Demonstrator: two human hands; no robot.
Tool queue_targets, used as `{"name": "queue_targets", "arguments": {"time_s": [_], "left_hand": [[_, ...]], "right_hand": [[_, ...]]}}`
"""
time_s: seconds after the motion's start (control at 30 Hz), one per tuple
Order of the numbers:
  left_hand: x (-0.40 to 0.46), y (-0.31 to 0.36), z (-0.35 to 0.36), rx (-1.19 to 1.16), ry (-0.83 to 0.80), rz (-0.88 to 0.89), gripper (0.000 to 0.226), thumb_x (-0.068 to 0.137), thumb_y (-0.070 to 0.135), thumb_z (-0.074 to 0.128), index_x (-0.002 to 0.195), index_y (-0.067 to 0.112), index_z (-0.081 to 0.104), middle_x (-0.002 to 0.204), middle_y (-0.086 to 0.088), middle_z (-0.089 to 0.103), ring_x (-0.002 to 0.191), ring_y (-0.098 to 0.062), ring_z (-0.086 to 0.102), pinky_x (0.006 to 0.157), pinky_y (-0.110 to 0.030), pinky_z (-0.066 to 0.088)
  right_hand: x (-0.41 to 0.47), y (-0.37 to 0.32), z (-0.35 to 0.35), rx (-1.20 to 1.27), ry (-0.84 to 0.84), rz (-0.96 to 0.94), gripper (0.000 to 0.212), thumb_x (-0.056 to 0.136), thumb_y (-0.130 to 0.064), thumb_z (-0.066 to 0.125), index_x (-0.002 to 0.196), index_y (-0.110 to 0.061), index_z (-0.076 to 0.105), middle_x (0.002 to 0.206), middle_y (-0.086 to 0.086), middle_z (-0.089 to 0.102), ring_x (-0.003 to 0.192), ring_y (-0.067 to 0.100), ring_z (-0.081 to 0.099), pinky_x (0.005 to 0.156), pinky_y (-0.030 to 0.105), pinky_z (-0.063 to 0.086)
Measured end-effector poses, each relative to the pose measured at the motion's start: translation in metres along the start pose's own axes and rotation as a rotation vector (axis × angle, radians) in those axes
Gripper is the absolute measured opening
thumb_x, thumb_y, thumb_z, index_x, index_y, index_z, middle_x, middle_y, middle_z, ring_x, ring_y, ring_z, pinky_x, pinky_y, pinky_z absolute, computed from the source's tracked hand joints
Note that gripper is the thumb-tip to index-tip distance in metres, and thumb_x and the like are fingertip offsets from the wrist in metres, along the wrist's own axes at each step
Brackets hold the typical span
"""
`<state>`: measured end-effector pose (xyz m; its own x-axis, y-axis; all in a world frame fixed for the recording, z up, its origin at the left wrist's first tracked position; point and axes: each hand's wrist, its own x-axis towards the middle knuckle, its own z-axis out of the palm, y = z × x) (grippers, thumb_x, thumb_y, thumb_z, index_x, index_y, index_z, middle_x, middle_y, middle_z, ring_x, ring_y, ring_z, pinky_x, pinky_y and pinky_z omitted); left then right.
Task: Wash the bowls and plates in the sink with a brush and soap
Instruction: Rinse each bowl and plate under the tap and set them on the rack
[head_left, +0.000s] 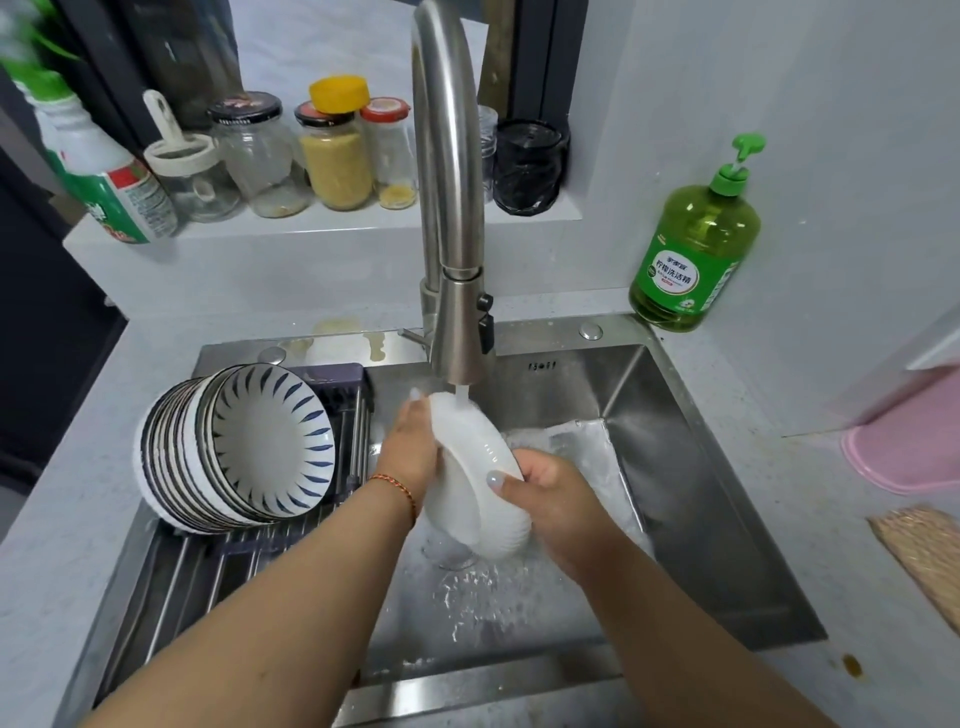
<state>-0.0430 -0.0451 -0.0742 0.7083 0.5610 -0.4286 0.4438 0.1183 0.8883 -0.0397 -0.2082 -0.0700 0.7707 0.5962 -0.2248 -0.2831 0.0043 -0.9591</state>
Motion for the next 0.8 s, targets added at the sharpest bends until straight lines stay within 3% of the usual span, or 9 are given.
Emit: {"name": "queue_targets", "arguments": {"time_s": [0.17,0.27,0.4,0.47,0.53,0.6,0.7,0.73,0.8], "left_hand": [[-0.001,-0.001,-0.006,0.030,-0.041,0.001,0.051,0.102,0.049,0.026,0.144,0.024,0.042,0.142,0.001,0.048,0.132,-0.023,0.042,0.116,-0.042,0.025],[0.001,-0.007,-0.009,0.039,-0.057,-0.001,0.041,0.103,0.042,0.027,0.132,0.023,0.049,0.127,0.002,0.054,0.118,-0.022,0.049,0.110,-0.036,0.032],[0.012,-0.033,-0.011,-0.059,-0.077,-0.060,0.051,0.080,0.053,0.032,0.116,0.026,0.056,0.108,-0.005,0.066,0.102,-0.026,0.061,0.101,-0.054,0.044],[0.015,-0.042,-0.013,-0.116,-0.087,-0.112,0.045,0.082,0.050,0.035,0.115,0.029,0.058,0.113,-0.004,0.066,0.108,-0.026,0.060,0.102,-0.053,0.044],[0.005,-0.034,-0.014,-0.192,-0.090,-0.144,0.035,0.096,0.042,0.036,0.124,0.030,0.054,0.121,-0.001,0.064,0.112,-0.021,0.058,0.105,-0.046,0.042],[-0.002,-0.028,-0.015,-0.298,-0.077,-0.161,0.028,0.104,0.031,0.036,0.126,0.027,0.053,0.112,0.003,0.064,0.098,-0.015,0.058,0.095,-0.034,0.045],[-0.002,-0.027,-0.018,-0.454,-0.076,-0.222,0.028,0.103,0.034,0.040,0.120,0.020,0.058,0.094,0.005,0.068,0.083,-0.013,0.061,0.077,-0.033,0.051],[-0.002,-0.026,-0.019,-0.495,-0.087,-0.243,0.030,0.102,0.036,0.043,0.120,0.019,0.060,0.093,0.005,0.071,0.085,-0.015,0.063,0.080,-0.036,0.052],[-0.001,-0.024,-0.023,-0.568,-0.128,-0.262,0.031,0.100,0.037,0.046,0.118,0.019,0.063,0.097,0.002,0.074,0.091,-0.017,0.067,0.083,-0.041,0.054]], "right_hand": [[0.006,0.007,-0.005,0.270,-0.004,0.043,0.032,0.080,-0.015,0.062,0.107,0.003,0.064,0.100,0.018,0.069,0.092,0.027,0.067,0.079,0.036,0.054],[0.007,0.011,-0.007,0.425,0.017,0.072,0.036,0.083,-0.013,0.061,0.115,0.003,0.061,0.112,0.022,0.067,0.103,0.033,0.065,0.082,0.040,0.056],[0.015,0.013,-0.013,0.620,0.057,0.069,0.036,0.086,-0.012,0.051,0.119,0.001,0.058,0.117,0.022,0.065,0.109,0.034,0.063,0.086,0.042,0.055],[0.020,0.012,-0.015,0.704,0.078,0.073,0.037,0.087,-0.012,0.049,0.122,-0.001,0.056,0.119,0.020,0.065,0.111,0.031,0.063,0.091,0.044,0.053],[0.023,0.013,-0.017,0.776,0.079,0.078,0.035,0.089,-0.013,0.046,0.121,-0.004,0.056,0.117,0.016,0.067,0.107,0.027,0.065,0.086,0.042,0.056],[0.028,0.017,-0.018,0.829,0.107,0.095,0.038,0.086,-0.018,0.054,0.123,-0.006,0.056,0.118,0.013,0.067,0.107,0.026,0.066,0.085,0.043,0.056],[0.033,0.023,-0.017,0.893,0.156,0.127,0.079,0.062,-0.025,0.086,0.132,-0.010,0.054,0.132,0.013,0.059,0.122,0.030,0.056,0.098,0.054,0.046],[0.033,0.024,-0.015,0.914,0.162,0.138,0.078,0.060,-0.026,0.087,0.130,-0.010,0.058,0.130,0.013,0.060,0.120,0.031,0.057,0.096,0.055,0.047],[0.035,0.028,-0.015,0.958,0.199,0.176,0.044,0.081,-0.026,0.068,0.122,-0.009,0.065,0.120,0.013,0.066,0.105,0.030,0.066,0.078,0.053,0.056]]}}
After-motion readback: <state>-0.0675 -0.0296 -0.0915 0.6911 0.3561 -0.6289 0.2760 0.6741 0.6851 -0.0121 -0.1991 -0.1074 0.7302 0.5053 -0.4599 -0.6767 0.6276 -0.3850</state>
